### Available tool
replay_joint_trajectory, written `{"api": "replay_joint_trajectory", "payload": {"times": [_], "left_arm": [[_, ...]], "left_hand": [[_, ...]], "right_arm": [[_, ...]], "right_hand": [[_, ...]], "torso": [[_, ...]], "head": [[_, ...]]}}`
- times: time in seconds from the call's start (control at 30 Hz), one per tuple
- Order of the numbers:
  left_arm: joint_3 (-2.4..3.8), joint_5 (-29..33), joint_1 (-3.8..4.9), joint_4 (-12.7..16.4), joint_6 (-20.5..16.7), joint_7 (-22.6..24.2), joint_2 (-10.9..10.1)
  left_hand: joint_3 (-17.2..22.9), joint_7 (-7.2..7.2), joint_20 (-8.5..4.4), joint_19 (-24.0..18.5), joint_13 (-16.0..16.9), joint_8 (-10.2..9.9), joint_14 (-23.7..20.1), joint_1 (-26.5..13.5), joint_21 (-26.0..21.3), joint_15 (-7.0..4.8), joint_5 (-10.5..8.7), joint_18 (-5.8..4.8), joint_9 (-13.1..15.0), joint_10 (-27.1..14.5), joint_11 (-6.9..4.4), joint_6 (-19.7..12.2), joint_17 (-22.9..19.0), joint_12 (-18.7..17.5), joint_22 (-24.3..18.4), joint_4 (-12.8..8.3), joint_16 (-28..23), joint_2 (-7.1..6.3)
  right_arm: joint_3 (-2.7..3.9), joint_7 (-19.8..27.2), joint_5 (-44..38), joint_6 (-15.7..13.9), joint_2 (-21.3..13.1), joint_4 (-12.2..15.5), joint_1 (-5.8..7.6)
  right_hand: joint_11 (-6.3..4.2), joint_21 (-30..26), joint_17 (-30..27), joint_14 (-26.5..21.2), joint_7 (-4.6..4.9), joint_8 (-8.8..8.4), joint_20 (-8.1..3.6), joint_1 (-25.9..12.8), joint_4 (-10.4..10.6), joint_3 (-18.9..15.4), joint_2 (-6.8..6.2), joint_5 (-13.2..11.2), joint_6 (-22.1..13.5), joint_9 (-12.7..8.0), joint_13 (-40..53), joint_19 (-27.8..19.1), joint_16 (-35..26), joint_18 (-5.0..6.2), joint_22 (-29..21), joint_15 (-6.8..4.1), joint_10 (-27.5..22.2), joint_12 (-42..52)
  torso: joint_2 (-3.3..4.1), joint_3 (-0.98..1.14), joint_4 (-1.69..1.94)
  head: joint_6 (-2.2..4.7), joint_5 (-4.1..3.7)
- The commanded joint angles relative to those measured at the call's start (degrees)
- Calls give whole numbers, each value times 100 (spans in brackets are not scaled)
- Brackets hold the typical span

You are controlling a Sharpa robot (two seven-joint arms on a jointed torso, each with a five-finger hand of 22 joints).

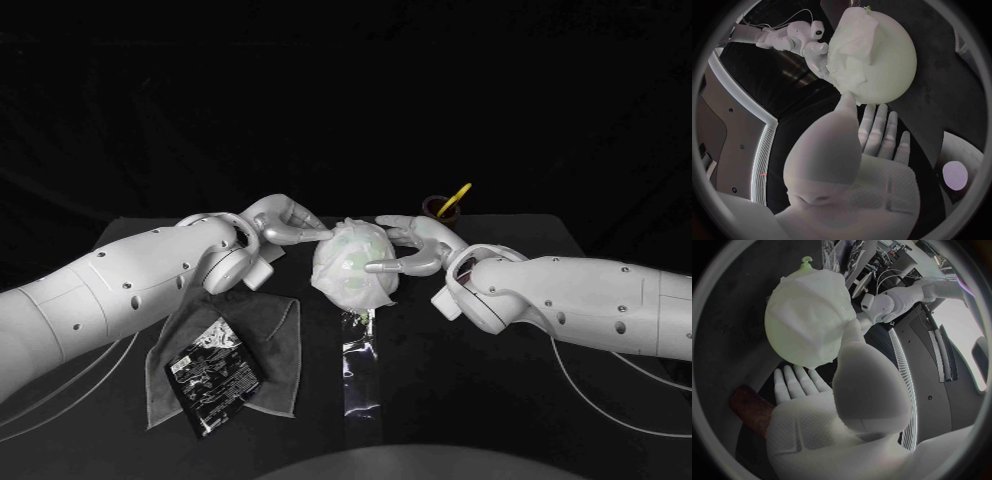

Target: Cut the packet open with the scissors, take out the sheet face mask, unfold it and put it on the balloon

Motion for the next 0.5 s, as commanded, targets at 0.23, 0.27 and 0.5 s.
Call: {"api": "replay_joint_trajectory", "payload": {"times": [0.23,0.27,0.5], "left_arm": [[7,16,4,64,-264,338,16],[7,28,4,67,-292,364,15],[8,93,3,82,-456,516,16]], "left_hand": [[428,-249,-7,97,-10,215,620,575,12,-196,-6,182,-2,528,-229,535,41,95,3,-80,138,302],[477,-265,-6,120,-15,228,664,622,20,-212,-5,200,-2,573,-247,571,42,87,7,-82,142,319],[831,-348,3,355,-28,351,1008,787,110,-349,-5,99,21,952,-365,825,49,-19,40,-35,125,256]], "right_arm": [[3,-52,-125,98,14,5,-14],[3,-55,-126,99,13,5,-15],[3,-74,-139,106,13,7,-23]], "right_hand": [[13,-35,-10,28,876,42,-1,18,-2,51,97,-10,40,9,6,-36,-39,-72,-13,9,50,3],[13,-35,-10,28,876,42,-1,18,-2,51,97,-10,40,9,6,-36,-39,-72,-13,9,50,3],[13,-35,-12,24,876,49,0,25,-4,81,143,-12,64,16,6,-47,-46,-72,-28,9,68,4]], "torso": [[6,0,-2],[6,0,-2],[2,0,-1]], "head": [[-15,4],[-18,2],[-37,-2]]}}
